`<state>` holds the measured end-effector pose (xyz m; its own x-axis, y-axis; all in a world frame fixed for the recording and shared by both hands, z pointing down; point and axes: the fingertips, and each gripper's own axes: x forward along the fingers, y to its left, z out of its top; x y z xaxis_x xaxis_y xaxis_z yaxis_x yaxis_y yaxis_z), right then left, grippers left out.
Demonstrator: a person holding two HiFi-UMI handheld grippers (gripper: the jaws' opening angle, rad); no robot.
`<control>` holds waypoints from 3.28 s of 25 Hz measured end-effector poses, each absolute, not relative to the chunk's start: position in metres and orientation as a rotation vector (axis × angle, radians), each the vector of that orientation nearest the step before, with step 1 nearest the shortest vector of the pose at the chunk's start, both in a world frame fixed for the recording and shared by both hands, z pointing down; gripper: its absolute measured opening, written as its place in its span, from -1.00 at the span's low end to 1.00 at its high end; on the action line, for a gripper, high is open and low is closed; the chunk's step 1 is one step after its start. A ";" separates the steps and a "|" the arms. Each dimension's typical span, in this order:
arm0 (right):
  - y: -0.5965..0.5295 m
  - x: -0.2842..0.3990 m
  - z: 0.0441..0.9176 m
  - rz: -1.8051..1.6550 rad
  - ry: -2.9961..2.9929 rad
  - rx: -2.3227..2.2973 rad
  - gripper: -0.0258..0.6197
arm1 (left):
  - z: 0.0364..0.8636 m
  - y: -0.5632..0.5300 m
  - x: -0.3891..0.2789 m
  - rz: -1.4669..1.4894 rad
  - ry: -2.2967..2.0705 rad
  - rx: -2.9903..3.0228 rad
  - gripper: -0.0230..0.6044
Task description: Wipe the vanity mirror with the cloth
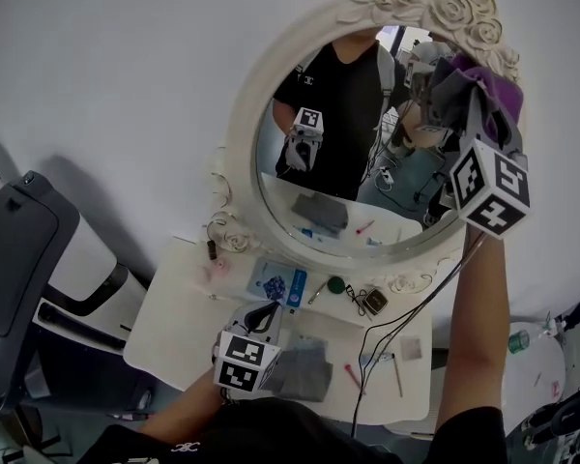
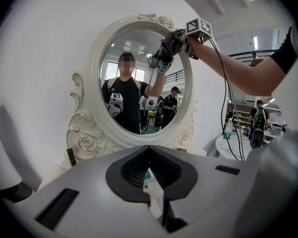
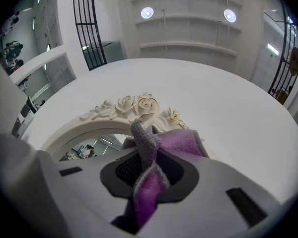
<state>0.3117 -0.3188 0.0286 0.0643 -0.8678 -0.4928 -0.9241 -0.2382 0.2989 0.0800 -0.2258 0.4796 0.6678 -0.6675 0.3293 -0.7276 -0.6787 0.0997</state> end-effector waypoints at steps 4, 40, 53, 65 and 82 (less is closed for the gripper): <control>-0.338 0.315 0.020 0.874 1.862 -2.224 -0.75 | 0.489 -0.230 0.065 0.409 -1.134 2.645 -0.92; -0.349 0.293 0.218 0.717 1.992 -2.245 -0.75 | 0.521 -0.257 0.042 0.455 -1.080 2.596 -0.92; -0.358 0.277 0.344 0.579 2.166 -2.329 -0.75 | 0.524 -0.253 0.048 0.489 -1.079 2.604 -0.92; -0.365 0.264 0.472 0.228 2.333 -2.539 -0.75 | 0.512 -0.251 0.038 0.494 -1.162 2.617 -0.92; -0.334 0.204 0.196 0.677 2.210 -2.089 -0.75 | 0.500 -0.239 0.005 0.407 -1.280 2.570 -0.92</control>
<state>0.2039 -0.3340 0.1957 -0.1008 -0.9455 -0.3096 -0.9567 0.0067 0.2910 0.0051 -0.2386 0.5002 0.5772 -0.7374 0.3509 -0.8046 -0.5868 0.0906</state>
